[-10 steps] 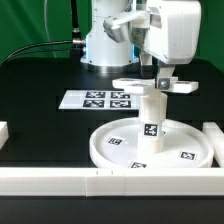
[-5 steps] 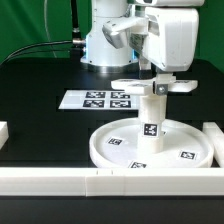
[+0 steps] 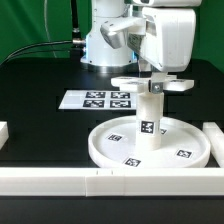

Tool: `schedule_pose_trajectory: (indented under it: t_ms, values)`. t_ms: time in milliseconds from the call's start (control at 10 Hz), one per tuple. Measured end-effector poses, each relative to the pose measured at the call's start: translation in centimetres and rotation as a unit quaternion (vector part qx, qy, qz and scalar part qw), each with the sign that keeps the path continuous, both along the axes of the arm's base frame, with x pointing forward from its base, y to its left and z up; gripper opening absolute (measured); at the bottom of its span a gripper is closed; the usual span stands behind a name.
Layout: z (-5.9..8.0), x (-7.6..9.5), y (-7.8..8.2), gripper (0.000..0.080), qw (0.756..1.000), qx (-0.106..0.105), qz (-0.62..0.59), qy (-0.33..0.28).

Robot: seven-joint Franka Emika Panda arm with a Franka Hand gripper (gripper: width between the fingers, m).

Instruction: Assemble round table

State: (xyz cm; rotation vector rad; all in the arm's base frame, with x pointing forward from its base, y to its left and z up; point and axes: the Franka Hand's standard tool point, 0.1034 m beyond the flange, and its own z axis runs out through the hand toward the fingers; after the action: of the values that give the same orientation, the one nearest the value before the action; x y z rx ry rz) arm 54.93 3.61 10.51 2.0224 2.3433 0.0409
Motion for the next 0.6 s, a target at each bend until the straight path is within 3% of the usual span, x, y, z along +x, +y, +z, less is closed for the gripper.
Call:
schedule_pose_trajectory:
  t_ms: [300, 600]
  values:
    - [-0.02, -0.02, 0.0, 0.0446, 0.999, 0.004, -0.052, 0.0]
    - [-0.06, -0.11, 0.03, 0.0446, 0.952, 0.015, -0.306, 0.001]
